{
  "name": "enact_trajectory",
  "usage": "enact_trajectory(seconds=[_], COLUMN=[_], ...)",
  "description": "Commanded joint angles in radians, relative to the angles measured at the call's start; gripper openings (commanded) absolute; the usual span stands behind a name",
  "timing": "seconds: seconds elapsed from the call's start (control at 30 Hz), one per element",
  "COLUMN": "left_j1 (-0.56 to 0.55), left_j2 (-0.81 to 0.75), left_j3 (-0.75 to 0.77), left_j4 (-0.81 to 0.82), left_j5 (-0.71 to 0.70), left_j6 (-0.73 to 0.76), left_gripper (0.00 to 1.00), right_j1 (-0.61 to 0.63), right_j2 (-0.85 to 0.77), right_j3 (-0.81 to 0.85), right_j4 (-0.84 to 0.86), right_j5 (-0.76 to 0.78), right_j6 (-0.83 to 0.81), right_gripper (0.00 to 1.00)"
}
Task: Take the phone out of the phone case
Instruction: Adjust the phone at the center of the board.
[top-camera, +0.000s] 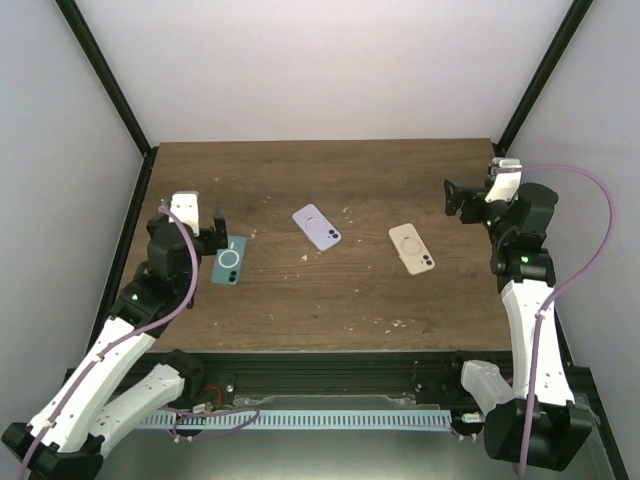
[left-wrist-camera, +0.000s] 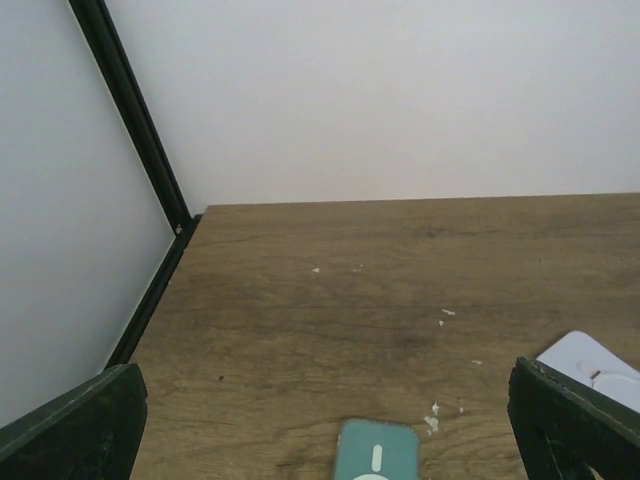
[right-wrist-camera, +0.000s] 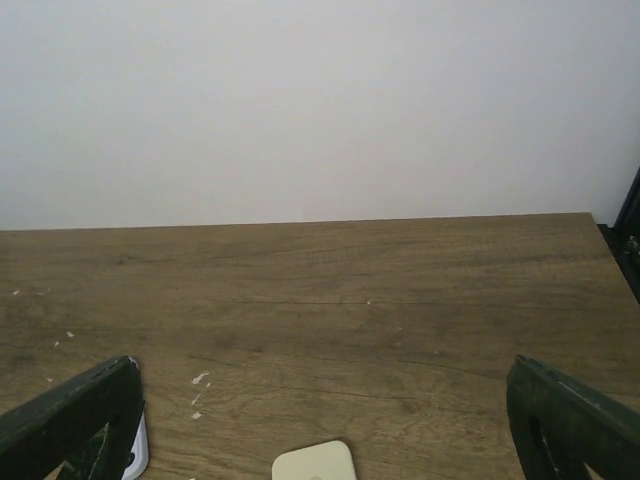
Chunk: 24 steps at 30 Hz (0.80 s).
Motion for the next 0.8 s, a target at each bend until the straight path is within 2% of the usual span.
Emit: enact_trajectory(seconds=[0.0, 0.2, 0.27, 0.43, 0.47, 0.5, 0.53, 0.57, 0.6, 0.67, 0.7, 0.73, 0.77], left_j1=[0.076, 0.182, 0.209, 0.258, 0.265, 0.269, 0.274, 0.276, 0.278, 0.282, 0.283, 0.283, 0.283], left_j2=[0.018, 0.036, 0.048, 0.193, 0.23, 0.26, 0.292, 0.312, 0.331, 0.359, 0.369, 0.378, 0.388], left_j3=[0.049, 0.043, 0.03, 0.115, 0.14, 0.152, 0.166, 0.168, 0.172, 0.17, 0.167, 0.165, 0.164], left_j4=[-0.014, 0.021, 0.05, -0.063, -0.094, -0.111, -0.123, -0.124, -0.127, -0.128, -0.128, -0.134, -0.145], left_j5=[0.124, 0.258, 0.371, 0.47, 0.482, 0.493, 0.511, 0.528, 0.542, 0.573, 0.591, 0.6, 0.603], left_j6=[-0.087, -0.173, -0.142, -0.15, -0.16, -0.172, -0.177, -0.182, -0.194, -0.217, -0.222, -0.232, -0.24], left_gripper=[1.0, 0.99, 0.94, 0.84, 0.83, 0.82, 0.75, 0.6, 0.37, 0.22, 0.18, 0.28, 0.49], right_j1=[0.024, 0.049, 0.057, 0.073, 0.075, 0.077, 0.079, 0.08, 0.082, 0.085, 0.086, 0.088, 0.089], right_j2=[0.01, 0.071, 0.11, 0.193, 0.21, 0.227, 0.24, 0.249, 0.256, 0.259, 0.261, 0.261, 0.265], right_j3=[0.034, 0.026, 0.03, 0.0, -0.007, -0.012, -0.013, -0.017, -0.021, -0.03, -0.033, -0.036, -0.036], right_j4=[-0.002, 0.01, 0.004, 0.012, 0.012, 0.007, 0.006, 0.006, 0.007, 0.015, 0.019, 0.019, 0.016], right_j5=[-0.023, -0.104, -0.123, -0.169, -0.182, -0.202, -0.215, -0.223, -0.232, -0.231, -0.222, -0.21, -0.198], right_j6=[-0.017, -0.05, -0.072, -0.129, -0.138, -0.153, -0.161, -0.166, -0.173, -0.185, -0.19, -0.191, -0.188], right_gripper=[1.0, 1.0, 1.0, 0.98, 0.93, 0.69, 0.49, 0.41, 0.32, 0.18, 0.23, 0.39, 0.61])
